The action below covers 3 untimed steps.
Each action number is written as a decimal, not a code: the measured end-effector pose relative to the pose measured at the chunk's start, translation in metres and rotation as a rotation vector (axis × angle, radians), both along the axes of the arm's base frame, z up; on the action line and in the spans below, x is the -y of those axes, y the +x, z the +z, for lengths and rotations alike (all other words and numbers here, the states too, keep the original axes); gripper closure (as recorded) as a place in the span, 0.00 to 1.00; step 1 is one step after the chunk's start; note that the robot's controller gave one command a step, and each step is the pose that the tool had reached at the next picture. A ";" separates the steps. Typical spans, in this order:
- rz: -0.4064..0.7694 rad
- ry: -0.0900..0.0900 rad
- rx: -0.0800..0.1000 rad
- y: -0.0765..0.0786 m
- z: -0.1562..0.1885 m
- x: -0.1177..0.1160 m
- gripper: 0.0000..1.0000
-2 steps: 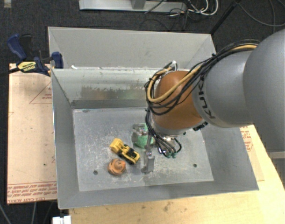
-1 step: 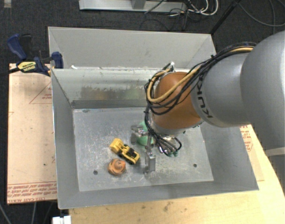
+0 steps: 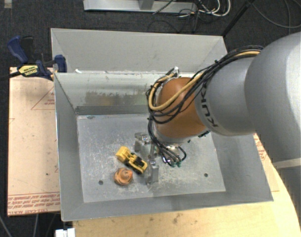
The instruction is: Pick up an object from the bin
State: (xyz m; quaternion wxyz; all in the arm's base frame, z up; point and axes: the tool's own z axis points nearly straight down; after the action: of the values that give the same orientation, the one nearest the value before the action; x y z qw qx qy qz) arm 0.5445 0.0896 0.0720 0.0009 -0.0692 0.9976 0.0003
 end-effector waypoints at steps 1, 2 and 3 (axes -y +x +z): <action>0.203 0.001 0.002 0.008 -0.002 -0.018 1.00; 0.202 0.001 0.002 0.008 -0.002 -0.018 1.00; -0.269 0.001 0.003 -0.004 0.068 0.005 0.00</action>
Offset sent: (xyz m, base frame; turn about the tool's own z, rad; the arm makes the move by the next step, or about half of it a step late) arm 0.0000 0.0000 0.0000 0.0000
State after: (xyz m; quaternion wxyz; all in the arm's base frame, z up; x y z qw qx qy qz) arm 0.5402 0.0851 0.1401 0.0027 0.0654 0.9979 0.0007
